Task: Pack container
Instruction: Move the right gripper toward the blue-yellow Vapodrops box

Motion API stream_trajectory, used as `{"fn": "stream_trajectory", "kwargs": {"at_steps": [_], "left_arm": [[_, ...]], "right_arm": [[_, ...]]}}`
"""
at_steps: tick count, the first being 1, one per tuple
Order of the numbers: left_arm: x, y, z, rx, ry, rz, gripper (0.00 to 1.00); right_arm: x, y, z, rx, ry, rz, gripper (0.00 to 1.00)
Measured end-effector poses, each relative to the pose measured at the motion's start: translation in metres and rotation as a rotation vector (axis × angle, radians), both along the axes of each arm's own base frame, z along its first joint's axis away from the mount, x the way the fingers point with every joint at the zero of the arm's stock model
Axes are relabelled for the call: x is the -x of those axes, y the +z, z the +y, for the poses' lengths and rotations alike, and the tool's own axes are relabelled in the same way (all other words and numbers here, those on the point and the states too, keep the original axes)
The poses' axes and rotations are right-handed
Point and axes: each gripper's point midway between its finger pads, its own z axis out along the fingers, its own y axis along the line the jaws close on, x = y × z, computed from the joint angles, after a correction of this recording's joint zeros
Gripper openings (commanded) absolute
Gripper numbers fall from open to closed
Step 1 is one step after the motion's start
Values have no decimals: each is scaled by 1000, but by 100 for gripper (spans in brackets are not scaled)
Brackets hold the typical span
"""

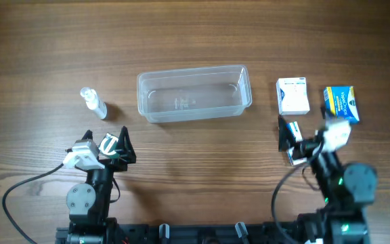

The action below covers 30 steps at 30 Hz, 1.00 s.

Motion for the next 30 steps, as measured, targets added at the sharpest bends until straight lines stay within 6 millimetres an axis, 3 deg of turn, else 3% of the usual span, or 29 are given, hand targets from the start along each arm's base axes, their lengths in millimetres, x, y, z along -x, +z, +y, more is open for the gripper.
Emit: {"fn": "stream_trajectory", "kwargs": {"at_steps": [5,9,14,20,25,30], "left_arm": [[0,0,0,0,0,0,100],[0,0,0,0,0,0,100],[0,0,0,0,0,0,100],[0,0,0,0,0,0,100],[0,0,0,0,0,0,100],[0,0,0,0,0,0,100]], "right_arm": [[-45,25,10,-15,57,200,100],[-81,27,14,-26,78,385,100],[-110,3,17,-7,105,603,100],[-125,-39,11,43,100,712,100],[-131,-53,-33,45,-35,749,100],[-129,-61,-103,-20,-225,774,100]]}}
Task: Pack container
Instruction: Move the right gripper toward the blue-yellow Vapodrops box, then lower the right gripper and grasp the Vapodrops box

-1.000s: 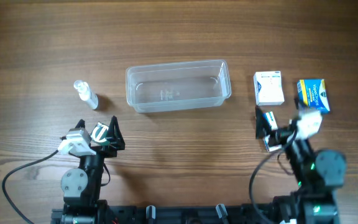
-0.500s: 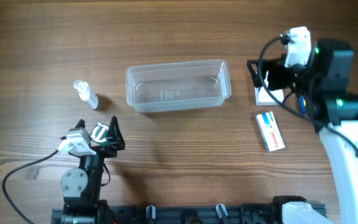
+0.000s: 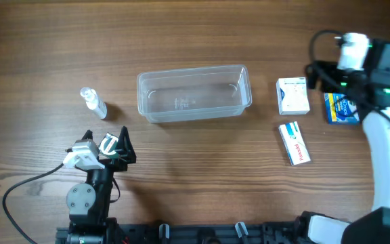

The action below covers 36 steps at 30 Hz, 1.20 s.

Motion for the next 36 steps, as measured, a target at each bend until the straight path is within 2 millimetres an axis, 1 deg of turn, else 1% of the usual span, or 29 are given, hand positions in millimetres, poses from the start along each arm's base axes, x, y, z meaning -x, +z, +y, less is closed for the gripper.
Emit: {"fn": "stream_trajectory", "kwargs": {"at_steps": [1,2,5,10,11,12,13,15,18,23,31,36], "left_arm": [[0,0,0,0,0,0,100],[0,0,0,0,0,0,100],[0,0,0,0,0,0,100],[0,0,0,0,0,0,100],[0,0,0,0,0,0,100],[0,0,0,0,0,0,100],[0,0,0,0,0,0,100],[0,0,0,0,0,0,100],[0,0,0,0,0,0,100],[0,0,0,0,0,0,100],[0,0,0,0,0,0,100],[0,0,0,0,0,0,100]], "right_arm": [[1,-5,-13,-3,-37,12,100],[2,-9,-22,-4,-60,24,100],[4,-36,-52,-14,-135,90,100],[9,-77,-77,-29,-198,189,100],[9,-82,-80,-29,-205,202,100],[9,-84,-81,-25,-206,207,100],[11,-92,-87,-10,-221,230,100],[13,-98,-93,18,-237,249,100],[14,-106,-99,57,-230,272,100],[15,-122,-103,90,-196,315,100],[13,-135,-106,129,-146,337,100],[13,-146,-111,143,-134,351,100]]}}
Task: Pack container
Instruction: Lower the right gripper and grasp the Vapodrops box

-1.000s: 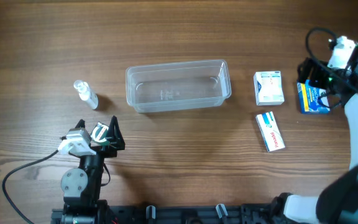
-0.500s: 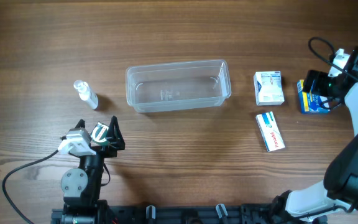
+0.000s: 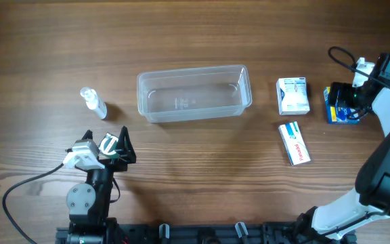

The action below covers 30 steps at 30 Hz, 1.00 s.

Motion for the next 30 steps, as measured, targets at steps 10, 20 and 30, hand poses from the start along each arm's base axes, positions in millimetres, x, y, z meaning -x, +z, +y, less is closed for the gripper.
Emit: {"fn": "stream_trajectory", "kwargs": {"at_steps": [10,20,30], "left_arm": [[0,0,0,0,0,0,100],[0,0,0,0,0,0,100],[0,0,0,0,0,0,100]], "right_arm": [[-2,-14,-6,-14,-1,6,100],[5,-39,-1,-60,-11,64,95],[9,-41,4,-116,-107,72,76]]}}
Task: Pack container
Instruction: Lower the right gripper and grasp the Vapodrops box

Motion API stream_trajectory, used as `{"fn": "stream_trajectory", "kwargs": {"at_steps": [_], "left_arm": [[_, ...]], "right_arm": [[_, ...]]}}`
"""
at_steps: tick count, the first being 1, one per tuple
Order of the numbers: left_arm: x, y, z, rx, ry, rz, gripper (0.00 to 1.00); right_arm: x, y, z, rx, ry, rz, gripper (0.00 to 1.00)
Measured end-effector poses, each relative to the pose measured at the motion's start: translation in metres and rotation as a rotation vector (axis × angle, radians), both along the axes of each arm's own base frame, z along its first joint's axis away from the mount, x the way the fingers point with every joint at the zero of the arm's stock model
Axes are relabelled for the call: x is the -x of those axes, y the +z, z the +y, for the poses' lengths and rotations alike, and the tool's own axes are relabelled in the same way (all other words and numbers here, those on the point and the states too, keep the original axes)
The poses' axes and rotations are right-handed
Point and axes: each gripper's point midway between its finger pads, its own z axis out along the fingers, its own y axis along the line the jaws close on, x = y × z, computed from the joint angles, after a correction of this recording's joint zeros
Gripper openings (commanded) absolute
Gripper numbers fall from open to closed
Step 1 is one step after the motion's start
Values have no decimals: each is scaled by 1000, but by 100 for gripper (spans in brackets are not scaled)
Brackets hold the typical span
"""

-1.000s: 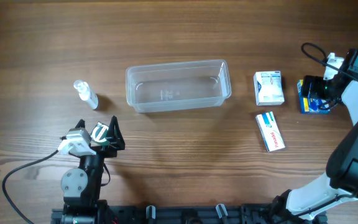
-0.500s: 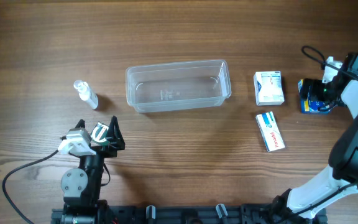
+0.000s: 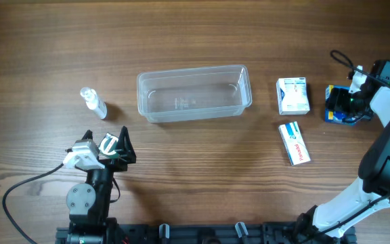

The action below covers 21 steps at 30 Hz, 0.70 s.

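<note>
A clear plastic container [image 3: 193, 93] stands empty at the table's middle. Left of it lies a small clear bottle [image 3: 93, 102]. To the right sit a white box [image 3: 293, 95], a long white, blue and red box [image 3: 295, 142], and a blue box [image 3: 333, 112] at the far right. My right gripper [image 3: 346, 105] is down on the blue box and hides most of it. How its jaws stand is hidden. My left gripper [image 3: 109, 144] rests open and empty near the front left.
The right arm's white links reach along the table's right edge. A black cable [image 3: 26, 186] trails from the left arm's base at the front left.
My right gripper has moved down and slightly left onto the blue box, covering more of it. The box lies where it was. The left arm has not moved.
My right gripper first sat low near the long box at the front right. Then it was stretched out to the far right, above the white and blue boxes. Then it hovered over the blue box, and now it is down on it. No item has moved.
</note>
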Motion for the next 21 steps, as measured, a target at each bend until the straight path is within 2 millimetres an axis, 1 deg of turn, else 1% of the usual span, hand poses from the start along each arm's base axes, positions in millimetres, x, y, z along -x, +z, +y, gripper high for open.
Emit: {"fn": "stream_trajectory", "kwargs": {"at_steps": [8,13,16,18,21], "left_arm": [[0,0,0,0,0,0,100],[0,0,0,0,0,0,100],[0,0,0,0,0,0,100],[0,0,0,0,0,0,100],[0,0,0,0,0,0,100]], "right_arm": [[1,1,2,-35,-67,0,74],[1,6,10,-86,-86,2,73],[-6,28,13,-108,-93,-35,73],[-14,49,12,-104,-86,-81,73],[-26,87,11,-95,-71,-176,73]]}}
